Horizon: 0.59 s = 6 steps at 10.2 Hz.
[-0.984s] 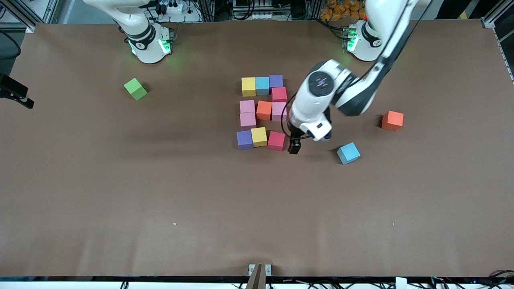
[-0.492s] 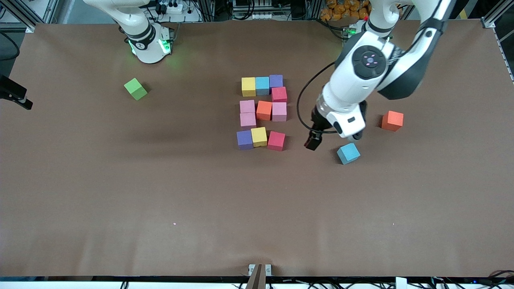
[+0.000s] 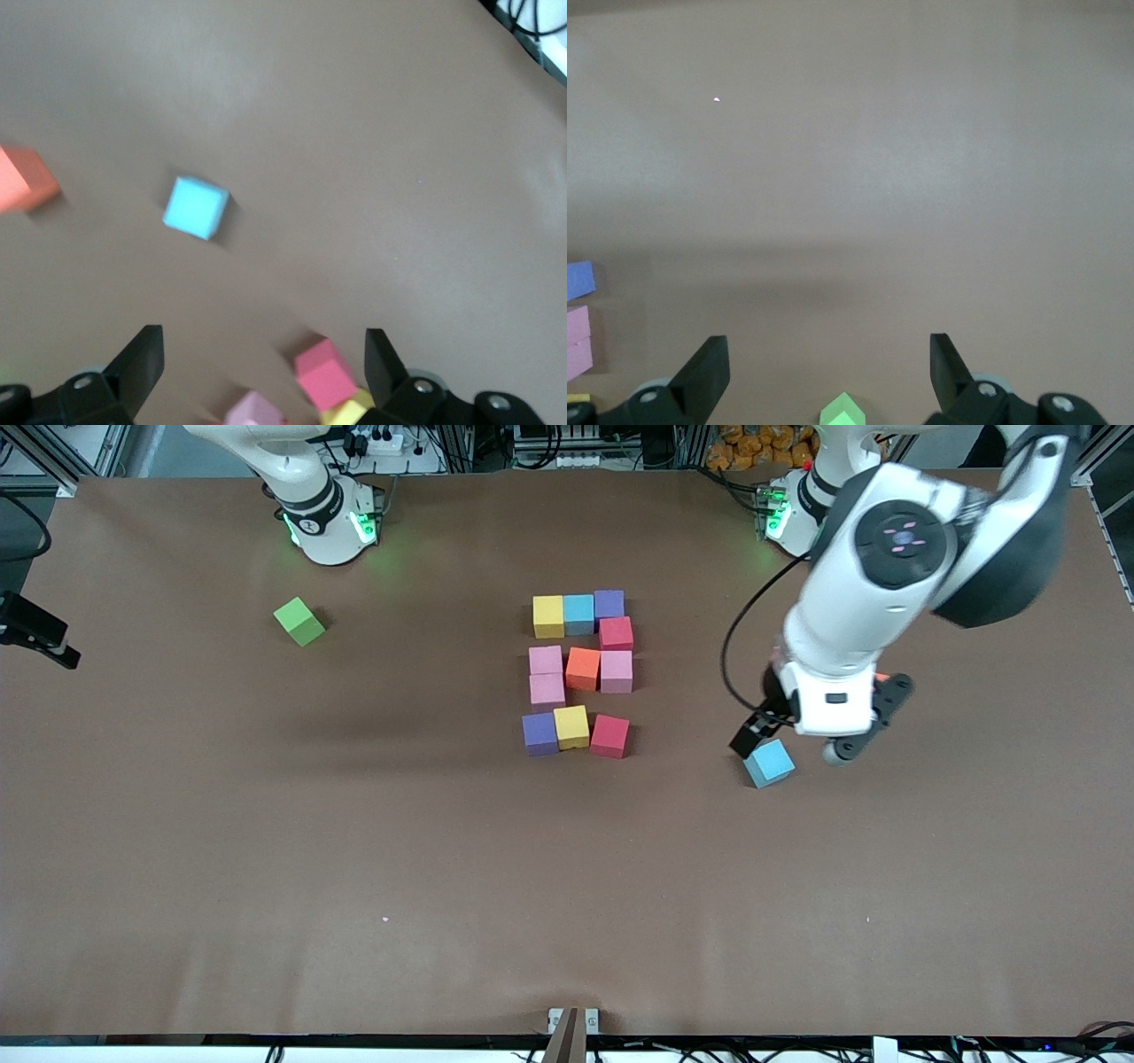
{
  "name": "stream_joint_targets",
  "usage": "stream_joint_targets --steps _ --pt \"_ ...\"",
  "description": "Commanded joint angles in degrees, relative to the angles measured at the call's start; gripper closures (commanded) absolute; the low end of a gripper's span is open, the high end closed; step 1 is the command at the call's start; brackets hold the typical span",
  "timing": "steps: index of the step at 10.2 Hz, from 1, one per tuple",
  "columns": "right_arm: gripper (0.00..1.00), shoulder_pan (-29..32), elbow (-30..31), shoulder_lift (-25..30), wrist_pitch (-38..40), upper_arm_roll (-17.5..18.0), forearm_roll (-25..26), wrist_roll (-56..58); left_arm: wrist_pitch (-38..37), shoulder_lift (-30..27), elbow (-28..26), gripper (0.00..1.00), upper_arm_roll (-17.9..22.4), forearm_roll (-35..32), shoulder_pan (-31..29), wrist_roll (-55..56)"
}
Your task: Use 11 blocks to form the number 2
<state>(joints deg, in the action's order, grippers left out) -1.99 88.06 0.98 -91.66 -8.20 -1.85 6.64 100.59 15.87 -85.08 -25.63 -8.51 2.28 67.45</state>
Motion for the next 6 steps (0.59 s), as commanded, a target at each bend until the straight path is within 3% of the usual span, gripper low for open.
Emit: stream_joint_targets --steps 1,6 --pt "0.00 -0.3 0.8 0.9 0.0 0.2 -0.5 -1.7 -4.8 -1.8 3.3 0.00 -0.3 -1.4 -3.5 -13.9" --pt "0.00 -0.1 1.1 1.0 -0.2 0.1 -0.3 -1.8 -5.1 -7.5 3.3 0.00 -0.4 -0.6 -13.7 -39.0"
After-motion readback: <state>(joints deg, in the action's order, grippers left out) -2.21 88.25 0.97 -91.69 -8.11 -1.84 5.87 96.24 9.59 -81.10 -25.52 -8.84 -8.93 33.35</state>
